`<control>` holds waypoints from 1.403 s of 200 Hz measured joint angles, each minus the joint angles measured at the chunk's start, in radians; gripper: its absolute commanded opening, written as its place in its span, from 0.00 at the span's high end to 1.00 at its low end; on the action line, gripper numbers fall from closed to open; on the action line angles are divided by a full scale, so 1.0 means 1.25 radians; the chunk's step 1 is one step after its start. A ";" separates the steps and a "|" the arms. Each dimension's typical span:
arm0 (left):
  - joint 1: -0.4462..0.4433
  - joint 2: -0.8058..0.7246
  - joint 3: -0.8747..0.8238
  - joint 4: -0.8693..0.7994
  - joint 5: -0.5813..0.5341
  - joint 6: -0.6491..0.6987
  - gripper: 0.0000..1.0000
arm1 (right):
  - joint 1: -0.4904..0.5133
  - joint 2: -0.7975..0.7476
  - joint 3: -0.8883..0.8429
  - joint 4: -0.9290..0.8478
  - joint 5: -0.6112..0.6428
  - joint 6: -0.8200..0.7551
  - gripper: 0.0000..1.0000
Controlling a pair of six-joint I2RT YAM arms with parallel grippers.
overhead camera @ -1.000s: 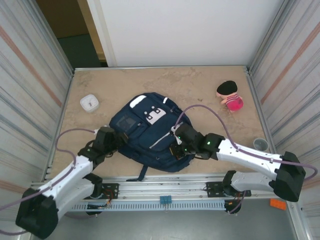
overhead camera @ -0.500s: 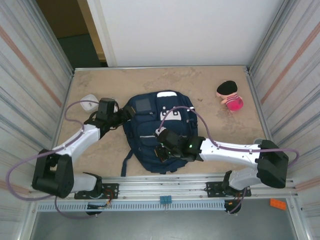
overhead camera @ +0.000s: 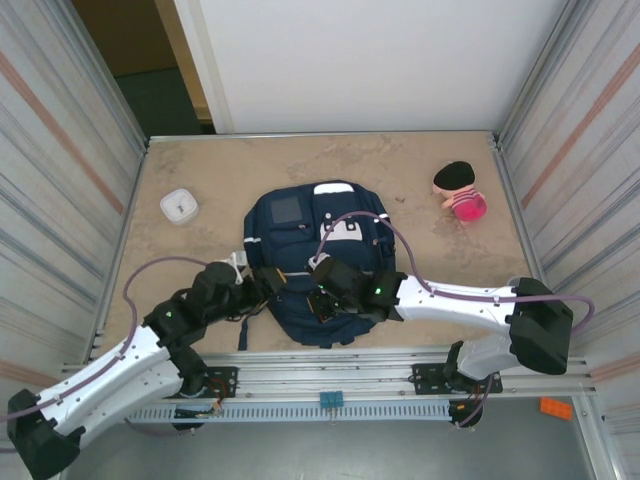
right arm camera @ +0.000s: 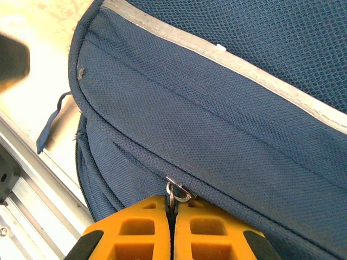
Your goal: Pack the student bag
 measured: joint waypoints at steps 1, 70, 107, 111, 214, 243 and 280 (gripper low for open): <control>-0.002 0.001 0.000 0.000 -0.001 -0.001 0.43 | 0.000 0.000 0.000 0.000 0.000 0.000 1.00; -0.018 0.146 -0.005 0.091 -0.028 -0.066 0.56 | 0.000 0.001 0.000 0.000 -0.005 -0.001 1.00; -0.017 0.183 -0.009 0.128 -0.039 -0.074 0.89 | 0.001 0.001 0.003 0.000 -0.009 -0.004 1.00; -0.017 0.183 -0.009 0.127 -0.040 -0.070 0.93 | 0.001 0.001 0.003 0.001 -0.009 -0.005 1.00; 0.268 -0.019 -0.022 -0.080 0.081 0.070 1.00 | -0.184 -0.150 -0.093 -0.027 -0.089 -0.034 1.00; 0.277 -0.008 -0.021 -0.102 0.095 0.119 0.68 | -0.192 -0.157 -0.108 -0.005 -0.106 -0.044 1.00; 0.271 0.006 0.041 -0.152 0.045 0.280 0.46 | -0.196 -0.182 -0.134 0.000 -0.119 -0.048 1.00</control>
